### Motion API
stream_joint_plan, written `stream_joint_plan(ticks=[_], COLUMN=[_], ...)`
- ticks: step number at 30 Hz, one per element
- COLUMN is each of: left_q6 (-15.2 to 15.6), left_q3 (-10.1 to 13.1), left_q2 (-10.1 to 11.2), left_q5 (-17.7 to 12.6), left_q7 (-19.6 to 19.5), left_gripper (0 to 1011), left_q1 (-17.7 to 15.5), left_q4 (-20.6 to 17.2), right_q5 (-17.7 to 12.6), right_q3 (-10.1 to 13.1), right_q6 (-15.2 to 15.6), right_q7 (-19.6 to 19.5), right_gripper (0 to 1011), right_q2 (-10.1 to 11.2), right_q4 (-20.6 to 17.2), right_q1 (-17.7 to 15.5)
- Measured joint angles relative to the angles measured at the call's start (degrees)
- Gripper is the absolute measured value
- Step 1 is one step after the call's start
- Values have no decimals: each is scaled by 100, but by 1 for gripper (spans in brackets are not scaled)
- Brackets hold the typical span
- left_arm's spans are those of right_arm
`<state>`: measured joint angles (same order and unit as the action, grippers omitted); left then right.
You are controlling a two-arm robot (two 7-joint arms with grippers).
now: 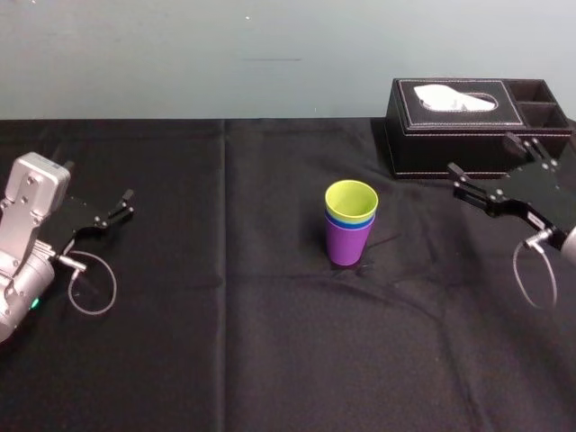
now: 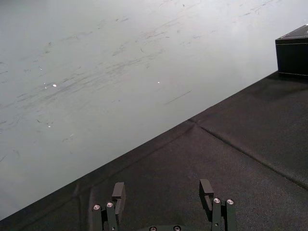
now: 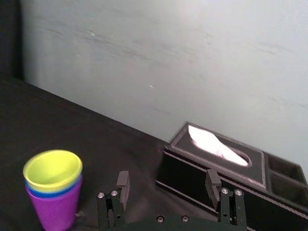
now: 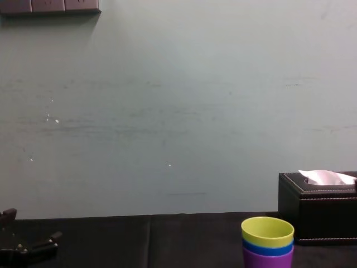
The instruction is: Stack the three plastic cups sequentially using one hand.
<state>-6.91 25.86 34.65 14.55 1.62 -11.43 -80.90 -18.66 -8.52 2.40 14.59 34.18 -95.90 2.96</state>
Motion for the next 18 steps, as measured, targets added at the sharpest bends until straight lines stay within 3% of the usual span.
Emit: stream_joint_plan(ticks=[12, 18], left_q6=[0, 0], left_q3=[0, 0], left_q2=[0, 0], left_q5=[0, 0], left_q7=[0, 0], left_gripper=[1011, 1011], left_q1=[0, 0], left_q4=[0, 0], right_q5=[71, 84], right_q3=[188, 201], right_q6=[-90, -98], right_q7=[1, 60], right_gripper=[1003, 1003], right_q2=[-258, -314], right_q4=[637, 764], right_q1=[-90, -79])
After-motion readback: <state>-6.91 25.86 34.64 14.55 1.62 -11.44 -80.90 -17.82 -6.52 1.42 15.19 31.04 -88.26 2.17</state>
